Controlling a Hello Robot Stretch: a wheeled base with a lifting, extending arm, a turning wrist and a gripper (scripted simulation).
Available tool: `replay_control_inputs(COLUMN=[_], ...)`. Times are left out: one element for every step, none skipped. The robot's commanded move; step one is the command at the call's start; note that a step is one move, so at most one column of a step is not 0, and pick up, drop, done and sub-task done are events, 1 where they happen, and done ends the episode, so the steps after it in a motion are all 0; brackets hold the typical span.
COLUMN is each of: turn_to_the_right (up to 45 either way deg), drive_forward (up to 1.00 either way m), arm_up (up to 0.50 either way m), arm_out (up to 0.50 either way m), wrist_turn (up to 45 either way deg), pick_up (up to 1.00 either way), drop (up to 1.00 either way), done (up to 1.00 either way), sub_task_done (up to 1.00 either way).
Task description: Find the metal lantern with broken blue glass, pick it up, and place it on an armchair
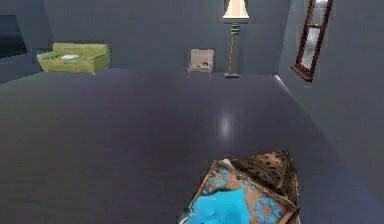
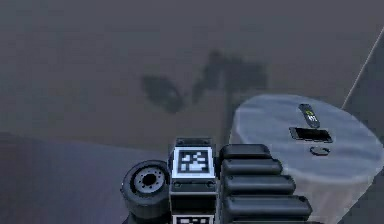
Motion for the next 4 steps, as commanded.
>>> replay_control_inputs(turn_to_the_right=[0.0, 0.0, 0.0, 3.0], drive_forward=[1.00, 1.00, 1.00, 0.00], arm_up=[0.00, 0.00, 0.00, 0.00], arm_out=[0.00, 0.00, 0.00, 0.00], wrist_turn=[0.0, 0.0, 0.0, 0.0], pick_up=[0.00, 0.00, 0.00, 0.00], drop=[0.00, 0.00, 0.00, 0.00], done=[0.00, 0.00, 0.00, 0.00], sub_task_done=[0.00, 0.00, 0.00, 0.00])
